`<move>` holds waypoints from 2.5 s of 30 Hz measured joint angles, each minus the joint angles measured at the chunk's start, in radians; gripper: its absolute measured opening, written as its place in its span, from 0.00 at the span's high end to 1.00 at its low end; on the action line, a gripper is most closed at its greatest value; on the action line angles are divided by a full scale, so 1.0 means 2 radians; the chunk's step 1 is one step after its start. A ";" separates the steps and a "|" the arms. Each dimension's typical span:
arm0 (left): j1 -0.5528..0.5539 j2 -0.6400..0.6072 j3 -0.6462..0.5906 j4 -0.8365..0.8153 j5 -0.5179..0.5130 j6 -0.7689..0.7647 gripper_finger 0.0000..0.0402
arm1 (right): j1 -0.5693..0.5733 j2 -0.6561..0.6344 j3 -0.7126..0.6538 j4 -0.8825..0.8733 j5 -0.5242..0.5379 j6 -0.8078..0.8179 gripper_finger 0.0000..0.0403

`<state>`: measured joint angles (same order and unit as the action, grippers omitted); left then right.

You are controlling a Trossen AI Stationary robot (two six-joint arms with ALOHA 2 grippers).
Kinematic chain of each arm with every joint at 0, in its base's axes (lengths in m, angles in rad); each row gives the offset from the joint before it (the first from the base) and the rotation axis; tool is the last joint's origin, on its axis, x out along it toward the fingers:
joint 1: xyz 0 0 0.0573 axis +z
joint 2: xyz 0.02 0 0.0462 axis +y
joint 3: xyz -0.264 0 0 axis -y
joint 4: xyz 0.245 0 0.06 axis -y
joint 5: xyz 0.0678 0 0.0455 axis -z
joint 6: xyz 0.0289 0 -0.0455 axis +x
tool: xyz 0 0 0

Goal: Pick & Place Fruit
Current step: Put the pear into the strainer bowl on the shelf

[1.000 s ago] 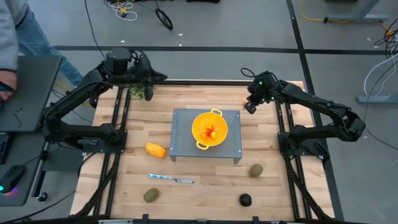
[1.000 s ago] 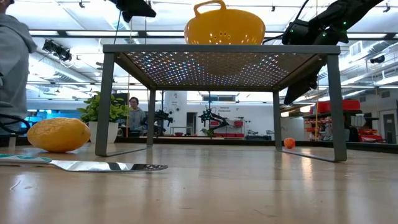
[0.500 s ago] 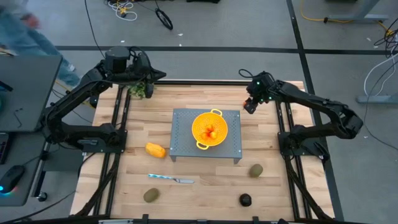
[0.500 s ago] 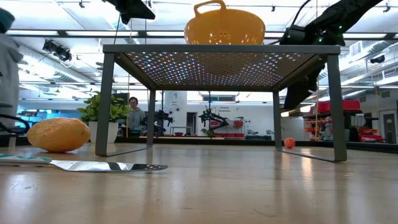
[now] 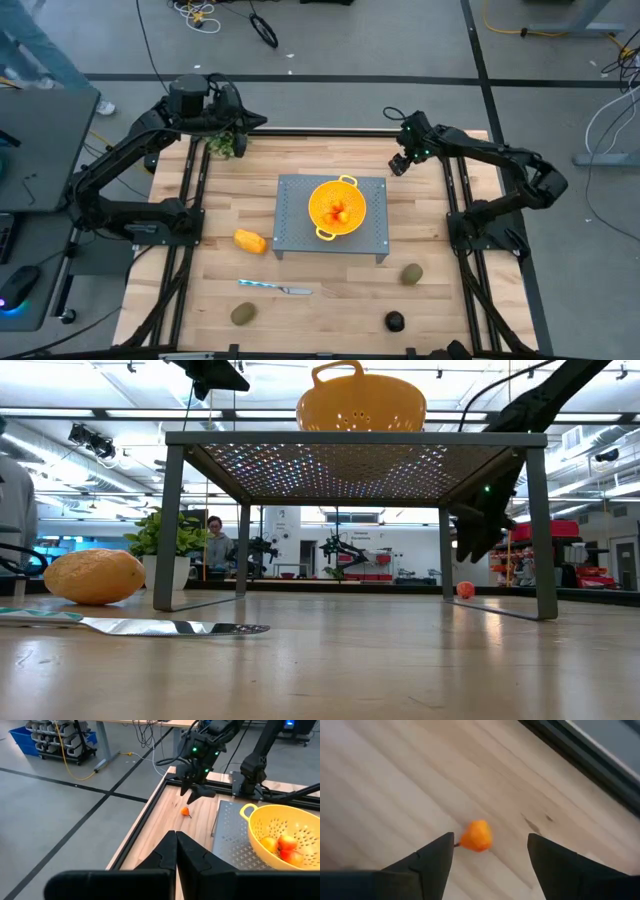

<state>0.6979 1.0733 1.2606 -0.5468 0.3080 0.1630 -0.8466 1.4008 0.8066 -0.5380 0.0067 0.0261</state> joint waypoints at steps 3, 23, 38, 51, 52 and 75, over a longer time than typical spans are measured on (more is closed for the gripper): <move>0.000 0.000 0.000 0.000 0.000 -0.001 0.99 | -0.008 0.014 0.000 -0.001 0.000 0.036 0.35; 0.000 0.000 0.000 0.004 -0.002 -0.014 0.98 | 0.003 0.055 0.000 0.030 0.013 0.133 0.35; 0.000 0.000 0.000 0.004 -0.002 -0.016 0.99 | 0.014 0.110 0.000 0.044 0.013 0.123 0.35; 0.000 0.000 0.000 0.004 -0.002 -0.017 0.98 | 0.014 0.117 0.000 0.051 0.013 0.123 0.53; 0.000 0.000 0.000 0.004 -0.002 -0.017 0.98 | 0.014 0.117 0.000 0.051 0.013 0.123 0.55; 0.000 0.000 0.000 0.004 0.001 0.001 0.99 | 0.014 0.112 0.000 0.040 0.009 0.105 0.68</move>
<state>0.6979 1.0733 1.2606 -0.5396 0.3095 0.1660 -0.8185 1.6255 0.8062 -0.4589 0.0248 0.2351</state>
